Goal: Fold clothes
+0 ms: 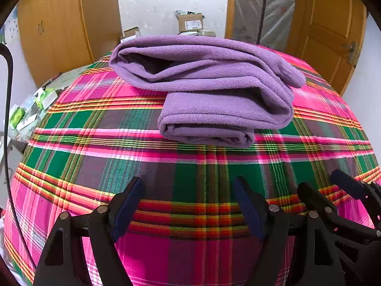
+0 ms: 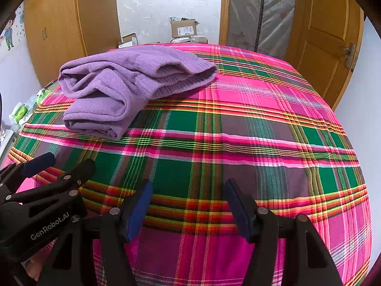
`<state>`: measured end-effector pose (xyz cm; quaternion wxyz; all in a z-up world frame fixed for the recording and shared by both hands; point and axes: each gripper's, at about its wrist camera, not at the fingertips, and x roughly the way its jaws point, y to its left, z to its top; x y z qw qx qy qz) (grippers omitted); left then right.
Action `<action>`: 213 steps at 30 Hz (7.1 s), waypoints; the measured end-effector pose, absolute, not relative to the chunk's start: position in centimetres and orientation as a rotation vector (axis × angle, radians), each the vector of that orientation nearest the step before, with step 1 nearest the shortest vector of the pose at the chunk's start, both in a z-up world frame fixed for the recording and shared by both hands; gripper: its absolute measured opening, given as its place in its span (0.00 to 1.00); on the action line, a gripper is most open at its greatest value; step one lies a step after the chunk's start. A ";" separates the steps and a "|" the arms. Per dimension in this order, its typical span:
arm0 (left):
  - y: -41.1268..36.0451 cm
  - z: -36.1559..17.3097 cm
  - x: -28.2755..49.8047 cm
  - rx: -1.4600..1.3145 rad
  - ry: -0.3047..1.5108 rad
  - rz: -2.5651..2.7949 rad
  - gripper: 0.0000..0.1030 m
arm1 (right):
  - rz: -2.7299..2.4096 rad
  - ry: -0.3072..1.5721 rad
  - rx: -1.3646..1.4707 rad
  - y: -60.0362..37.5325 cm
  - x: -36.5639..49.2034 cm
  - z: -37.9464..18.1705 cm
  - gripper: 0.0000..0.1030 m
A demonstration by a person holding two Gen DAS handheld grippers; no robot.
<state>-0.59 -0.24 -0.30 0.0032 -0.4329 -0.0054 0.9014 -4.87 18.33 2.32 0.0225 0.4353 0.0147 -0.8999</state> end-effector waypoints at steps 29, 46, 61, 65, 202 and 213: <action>-1.0 -0.1 -1.3 -1.345 0.069 2.773 0.77 | -2.717 0.095 1.342 18.6 -5.3 2.5 0.64; -3.3 7.9 -4.5 -0.939 0.342 2.781 0.77 | -2.688 0.268 0.996 16.9 -8.9 7.8 0.25; -2.0 8.4 -8.9 -0.902 0.507 2.707 0.77 | -2.602 0.427 0.946 15.0 -12.8 8.4 0.27; -1.4 7.9 -8.9 -0.877 0.559 2.715 0.77 | -2.591 0.454 0.958 14.9 -13.5 7.7 0.27; -4.6 7.0 -8.0 -1.010 -0.166 2.781 0.06 | -2.767 0.198 0.920 26.7 -10.1 10.5 0.15; -3.6 4.4 -6.8 -1.056 -0.107 2.851 0.08 | -2.726 0.225 1.089 27.3 -10.7 6.0 0.18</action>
